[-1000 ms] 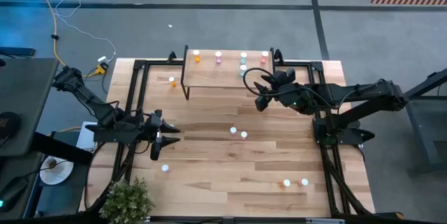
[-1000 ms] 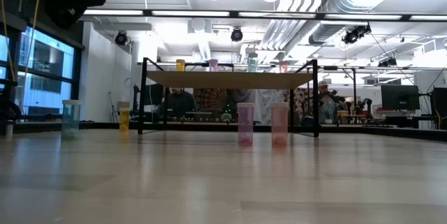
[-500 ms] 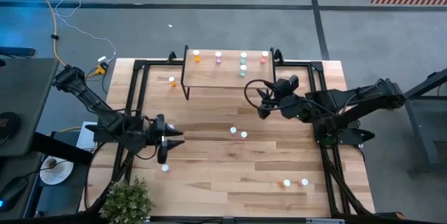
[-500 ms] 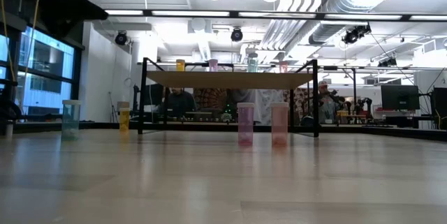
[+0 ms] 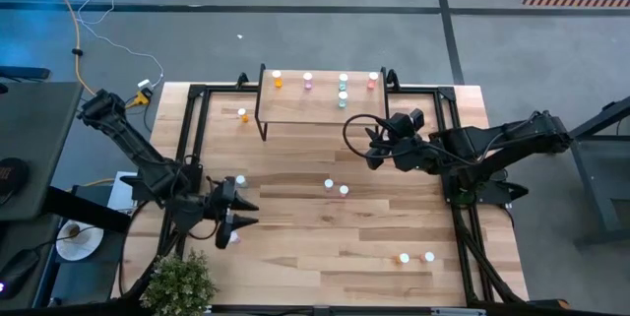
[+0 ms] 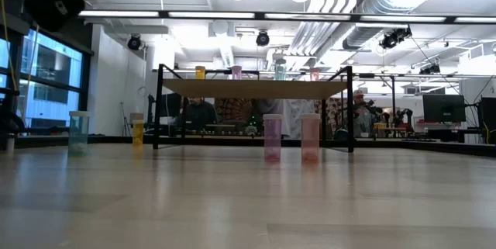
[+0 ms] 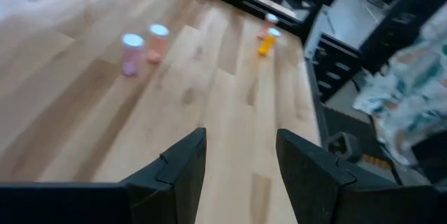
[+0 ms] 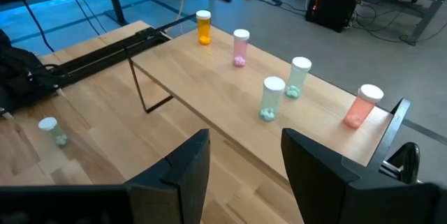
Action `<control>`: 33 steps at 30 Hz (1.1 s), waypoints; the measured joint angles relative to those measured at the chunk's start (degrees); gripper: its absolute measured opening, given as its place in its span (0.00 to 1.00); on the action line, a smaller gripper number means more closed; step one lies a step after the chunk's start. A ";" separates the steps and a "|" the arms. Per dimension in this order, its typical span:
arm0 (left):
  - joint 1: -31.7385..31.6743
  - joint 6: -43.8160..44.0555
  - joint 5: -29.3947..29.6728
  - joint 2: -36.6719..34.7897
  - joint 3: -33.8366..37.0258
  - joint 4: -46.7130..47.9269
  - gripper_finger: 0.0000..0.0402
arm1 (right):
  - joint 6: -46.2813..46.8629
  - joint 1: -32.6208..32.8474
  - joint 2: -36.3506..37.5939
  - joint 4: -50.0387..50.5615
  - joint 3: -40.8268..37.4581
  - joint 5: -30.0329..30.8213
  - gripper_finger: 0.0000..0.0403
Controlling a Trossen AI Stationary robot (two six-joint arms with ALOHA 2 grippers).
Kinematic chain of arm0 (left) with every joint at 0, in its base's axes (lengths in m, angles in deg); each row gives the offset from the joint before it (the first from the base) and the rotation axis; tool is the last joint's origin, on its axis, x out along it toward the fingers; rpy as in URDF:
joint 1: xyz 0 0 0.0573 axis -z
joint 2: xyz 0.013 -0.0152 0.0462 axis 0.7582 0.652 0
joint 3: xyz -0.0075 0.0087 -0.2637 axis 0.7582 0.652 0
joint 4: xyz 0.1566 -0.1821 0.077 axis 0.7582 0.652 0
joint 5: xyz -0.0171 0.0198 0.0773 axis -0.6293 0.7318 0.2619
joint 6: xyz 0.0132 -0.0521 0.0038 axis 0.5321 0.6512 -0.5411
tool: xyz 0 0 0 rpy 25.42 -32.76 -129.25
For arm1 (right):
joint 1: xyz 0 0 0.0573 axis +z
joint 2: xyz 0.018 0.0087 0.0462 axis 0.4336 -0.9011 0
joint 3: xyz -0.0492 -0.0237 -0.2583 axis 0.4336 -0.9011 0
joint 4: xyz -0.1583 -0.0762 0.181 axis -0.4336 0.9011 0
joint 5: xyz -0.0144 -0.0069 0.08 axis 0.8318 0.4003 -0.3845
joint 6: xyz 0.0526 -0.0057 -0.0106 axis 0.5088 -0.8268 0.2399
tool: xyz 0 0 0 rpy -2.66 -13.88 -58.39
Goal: Pick and place medicine bottles onto shelf by color
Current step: Put the bottom purple pill bottle on the shelf aligned with the other purple pill bottle
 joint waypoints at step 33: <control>0.89 -7.19 -28.11 0.00 -12.02 10.39 0.49 | 1.33 -0.02 -0.02 -0.02 0.00 -0.26 0.42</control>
